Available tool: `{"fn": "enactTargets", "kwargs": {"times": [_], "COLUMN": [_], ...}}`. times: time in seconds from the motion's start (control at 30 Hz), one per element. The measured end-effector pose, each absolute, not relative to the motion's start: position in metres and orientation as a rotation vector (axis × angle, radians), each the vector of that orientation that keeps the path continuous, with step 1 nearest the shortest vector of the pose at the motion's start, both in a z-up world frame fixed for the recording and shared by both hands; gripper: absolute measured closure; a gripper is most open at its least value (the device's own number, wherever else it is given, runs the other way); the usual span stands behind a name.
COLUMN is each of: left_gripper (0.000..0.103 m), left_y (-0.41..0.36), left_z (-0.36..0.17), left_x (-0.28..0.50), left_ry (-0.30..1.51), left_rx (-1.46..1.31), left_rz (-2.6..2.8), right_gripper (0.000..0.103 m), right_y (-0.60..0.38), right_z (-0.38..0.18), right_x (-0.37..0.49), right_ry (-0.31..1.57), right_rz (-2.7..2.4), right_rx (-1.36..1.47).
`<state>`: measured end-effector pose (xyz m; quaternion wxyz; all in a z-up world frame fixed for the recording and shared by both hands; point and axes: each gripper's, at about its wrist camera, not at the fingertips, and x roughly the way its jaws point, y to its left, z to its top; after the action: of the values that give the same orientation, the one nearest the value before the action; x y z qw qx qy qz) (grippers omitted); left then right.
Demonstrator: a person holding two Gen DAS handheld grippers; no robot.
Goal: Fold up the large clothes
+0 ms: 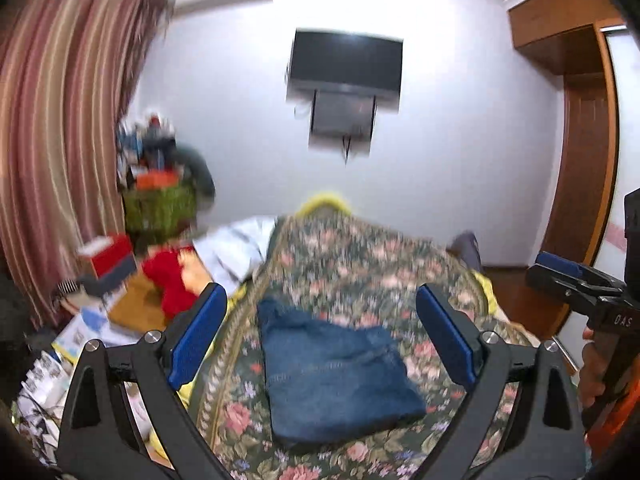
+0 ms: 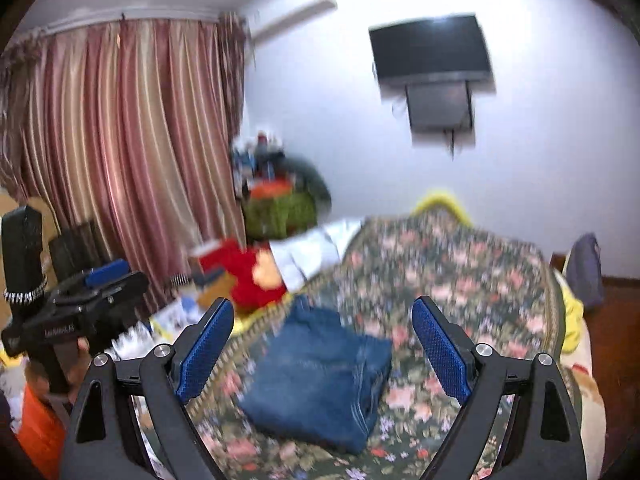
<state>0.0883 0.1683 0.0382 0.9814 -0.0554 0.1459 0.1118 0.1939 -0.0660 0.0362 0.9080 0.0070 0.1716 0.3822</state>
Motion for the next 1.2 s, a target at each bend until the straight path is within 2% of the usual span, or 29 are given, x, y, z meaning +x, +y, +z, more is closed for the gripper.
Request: {"fn": "enactTargets", "kwargs": {"times": [0.27, 0.4, 0.57, 1.2], "left_gripper": [0.006, 0.005, 0.001, 0.001], "left_y": [0.124, 0.116, 0.121, 0.143], "left_z": [0.050, 0.042, 0.034, 0.018], "left_x": [0.047, 0.042, 0.041, 0.045], "left_ry": [0.151, 0.156, 0.187, 0.236], "left_rx": [-0.031, -0.017, -0.068, -0.143], "left_rz": [0.304, 0.315, 0.317, 0.322], "right_gripper": [0.011, 0.000, 0.000, 0.000], "right_y": [-0.074, -0.073, -0.070, -0.066], "right_z": [0.037, 0.031, 0.027, 0.009], "right_x": [0.145, 0.133, 0.121, 0.136], "right_ry": [0.267, 0.255, 0.267, 0.342], "right_rz": [0.736, 0.715, 0.711, 0.702], "right_rx": [0.028, 0.009, -0.009, 0.005]}}
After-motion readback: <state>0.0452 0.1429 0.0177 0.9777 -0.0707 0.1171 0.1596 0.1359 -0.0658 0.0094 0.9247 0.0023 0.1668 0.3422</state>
